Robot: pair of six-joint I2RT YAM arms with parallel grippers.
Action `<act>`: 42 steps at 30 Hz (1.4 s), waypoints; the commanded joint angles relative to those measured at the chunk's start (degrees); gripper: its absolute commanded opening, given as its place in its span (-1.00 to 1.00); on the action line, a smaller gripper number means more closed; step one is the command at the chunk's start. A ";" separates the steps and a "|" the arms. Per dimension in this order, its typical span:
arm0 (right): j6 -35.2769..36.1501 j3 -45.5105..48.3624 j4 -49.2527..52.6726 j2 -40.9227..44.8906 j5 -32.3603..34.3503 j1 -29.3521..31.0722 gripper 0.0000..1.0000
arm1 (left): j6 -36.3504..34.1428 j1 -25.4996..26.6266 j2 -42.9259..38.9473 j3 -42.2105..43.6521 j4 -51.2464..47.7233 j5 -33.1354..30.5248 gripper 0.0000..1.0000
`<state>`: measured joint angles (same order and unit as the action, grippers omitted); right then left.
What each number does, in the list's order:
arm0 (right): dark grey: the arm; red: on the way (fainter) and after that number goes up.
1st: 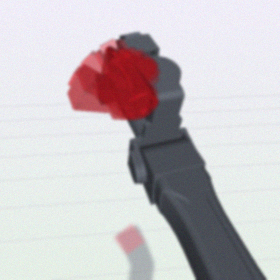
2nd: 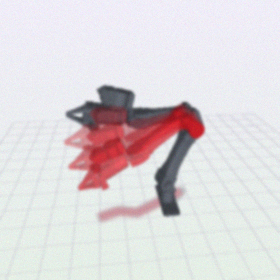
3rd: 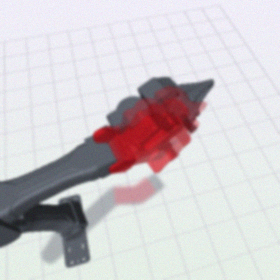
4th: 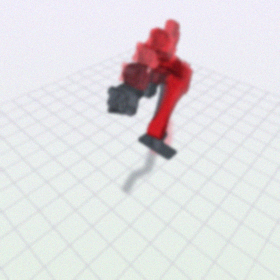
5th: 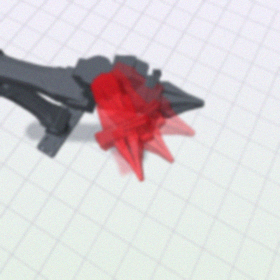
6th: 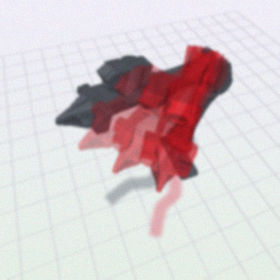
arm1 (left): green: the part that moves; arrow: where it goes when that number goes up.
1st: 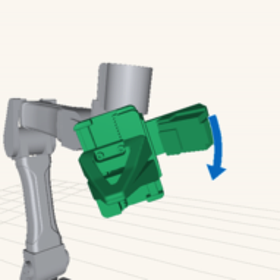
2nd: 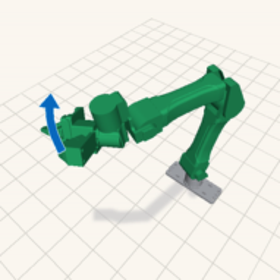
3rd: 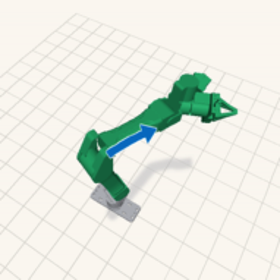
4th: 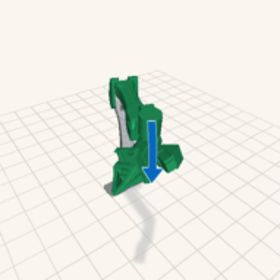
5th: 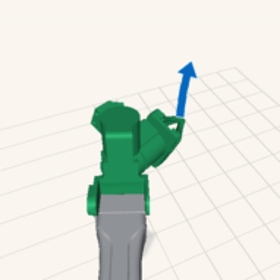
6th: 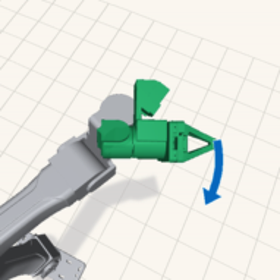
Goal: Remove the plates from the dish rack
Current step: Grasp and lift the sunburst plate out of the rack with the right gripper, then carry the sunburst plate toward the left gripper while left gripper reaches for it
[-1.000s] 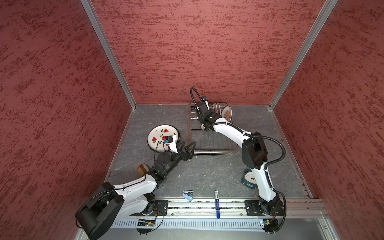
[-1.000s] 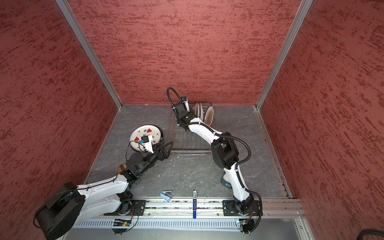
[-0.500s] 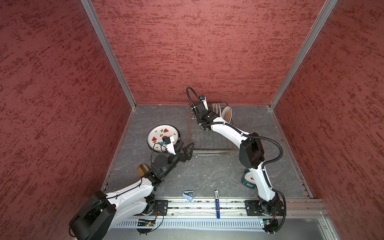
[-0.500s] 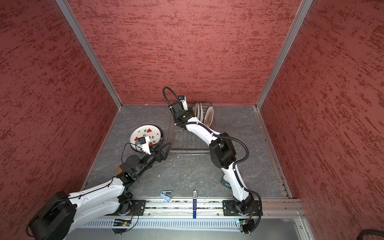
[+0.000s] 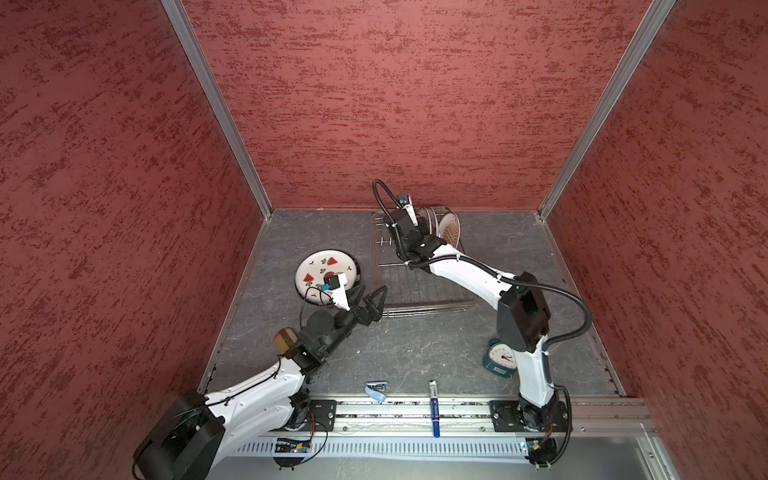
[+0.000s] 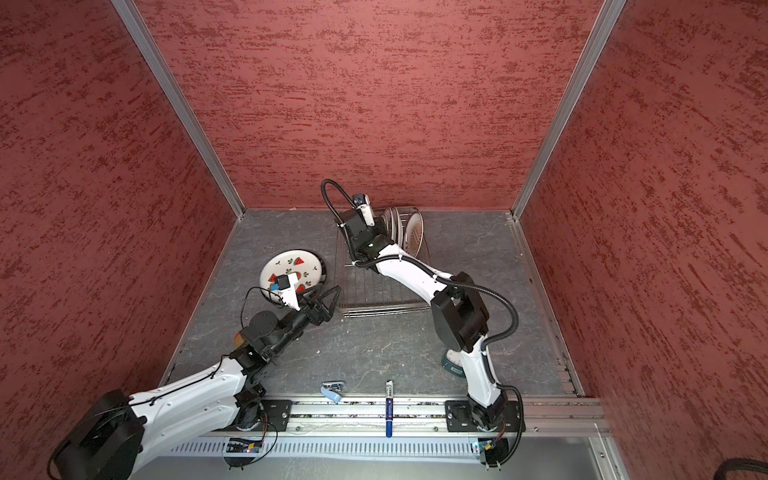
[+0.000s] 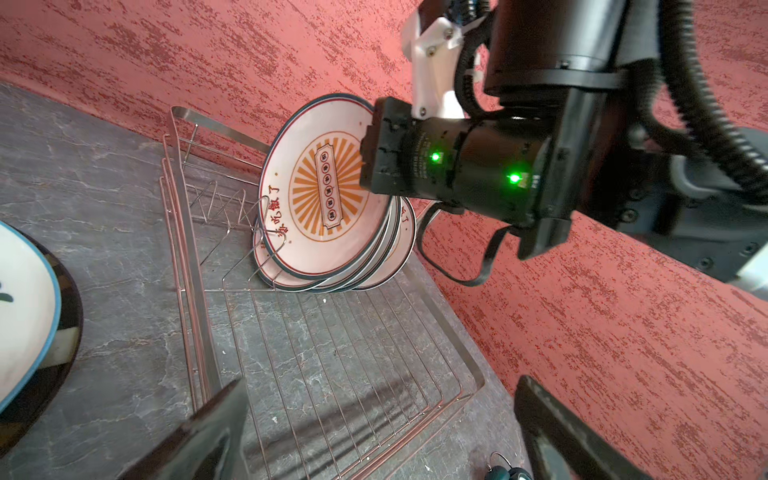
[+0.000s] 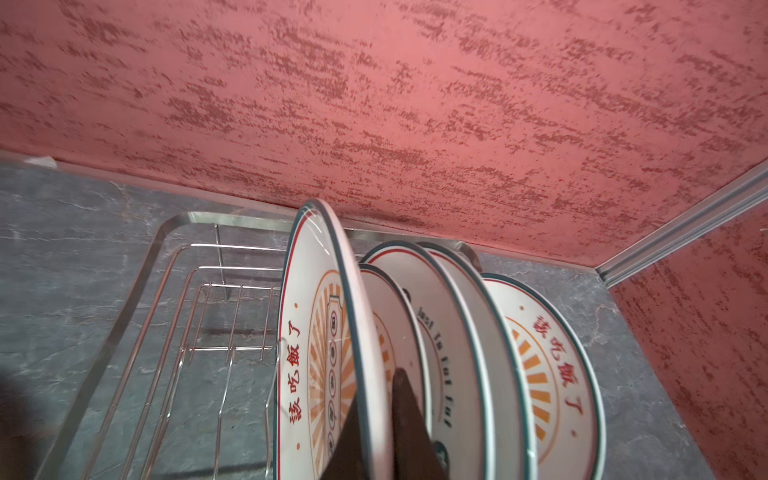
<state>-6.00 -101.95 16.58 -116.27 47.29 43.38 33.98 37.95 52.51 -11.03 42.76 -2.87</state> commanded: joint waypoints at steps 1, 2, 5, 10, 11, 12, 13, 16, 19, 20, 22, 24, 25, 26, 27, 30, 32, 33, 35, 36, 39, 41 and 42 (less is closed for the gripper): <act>1.52 2.39 -11.65 7.03 1.13 0.75 -0.94 | -1.19 0.28 -1.20 0.68 -1.47 -1.02 0.99; 1.53 3.18 -12.01 7.87 1.46 0.75 -0.94 | -1.24 0.28 -1.51 0.54 -2.15 -1.31 0.99; 1.99 4.77 -12.55 9.28 1.75 0.75 -0.95 | -1.72 0.15 -1.31 0.40 -3.39 -2.81 0.99; 1.63 5.84 -12.04 8.96 -0.71 0.66 -0.96 | -0.85 -1.34 0.96 -0.01 -3.86 -4.62 0.99; 1.07 6.09 -11.80 9.11 -1.53 0.66 -0.97 | -0.76 -1.48 1.18 0.16 -3.27 -4.66 0.99; 0.59 6.80 -11.94 9.37 -2.43 0.66 -0.98 | -0.75 -1.56 1.34 0.46 -2.51 -4.75 0.99; 0.51 7.99 -12.95 10.26 -3.08 0.66 -0.98 | -0.84 -1.55 1.45 0.41 -2.29 -4.69 0.99; -0.11 12.24 -16.32 13.52 -5.18 0.43 -1.00 | -1.44 -2.27 2.30 -0.38 -2.32 -2.61 1.00; -2.93 17.08 -18.73 18.07 -14.27 -1.06 -1.00 | 0.10 -5.60 2.95 0.64 0.86 2.95 0.88; -2.82 19.31 -20.33 19.88 -16.08 -1.10 -1.00 | 1.10 -6.90 2.72 0.99 1.39 4.79 0.88; -2.25 24.52 -25.43 24.23 -20.14 -1.17 -1.00 | 2.42 -8.80 1.80 1.18 1.70 7.68 0.90; -2.29 28.98 -28.87 28.17 -22.42 -1.19 -1.00 | 2.44 -9.21 1.07 0.94 0.98 9.06 0.95; -2.57 30.66 -29.85 29.91 -23.55 -1.27 -1.00 | 2.48 -9.30 1.02 0.83 1.07 9.63 0.96; -2.75 32.46 -30.81 31.74 -24.81 -1.36 -1.00 | 2.68 -9.46 0.94 0.88 1.48 10.34 0.97; -3.04 34.07 -31.30 32.69 -26.08 -1.49 -1.00 | 2.95 -9.69 0.99 0.98 2.20 11.41 0.97; -5.75 38.76 -32.24 38.57 -30.63 -2.61 -1.00 | 4.31 -10.74 0.99 1.31 4.54 15.99 0.98; -8.71 42.84 -33.72 42.08 -35.08 -3.77 -1.00 | 5.64 -11.23 0.81 1.61 6.52 19.07 0.99; -10.35 45.22 -34.64 44.14 -37.28 -4.36 -1.00 | 6.16 -11.41 0.52 1.56 7.11 20.61 0.99; -13.96 50.47 -37.36 48.35 -42.42 -5.67 -1.00 | 6.89 -11.41 -0.15 1.30 7.13 23.34 0.99; -16.24 52.83 -38.70 50.17 -44.91 -6.50 -1.00 | 7.26 -11.50 -0.54 1.06 6.42 24.39 0.99; -22.96 60.05 -44.69 54.61 -51.40 -8.51 -1.00 | 8.11 -11.74 -1.84 0.60 3.61 25.89 0.99; -26.05 63.82 -48.01 56.23 -54.48 -8.66 -1.00 | 8.54 -11.68 -2.54 0.66 2.15 26.20 0.99; -27.33 65.69 -50.16 56.72 -55.59 -8.68 -1.00 | 8.51 -11.59 -2.87 0.67 1.35 26.17 0.99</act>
<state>-25.41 -38.48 -21.71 -61.73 0.67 34.83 41.34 26.63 50.74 -10.17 46.11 20.51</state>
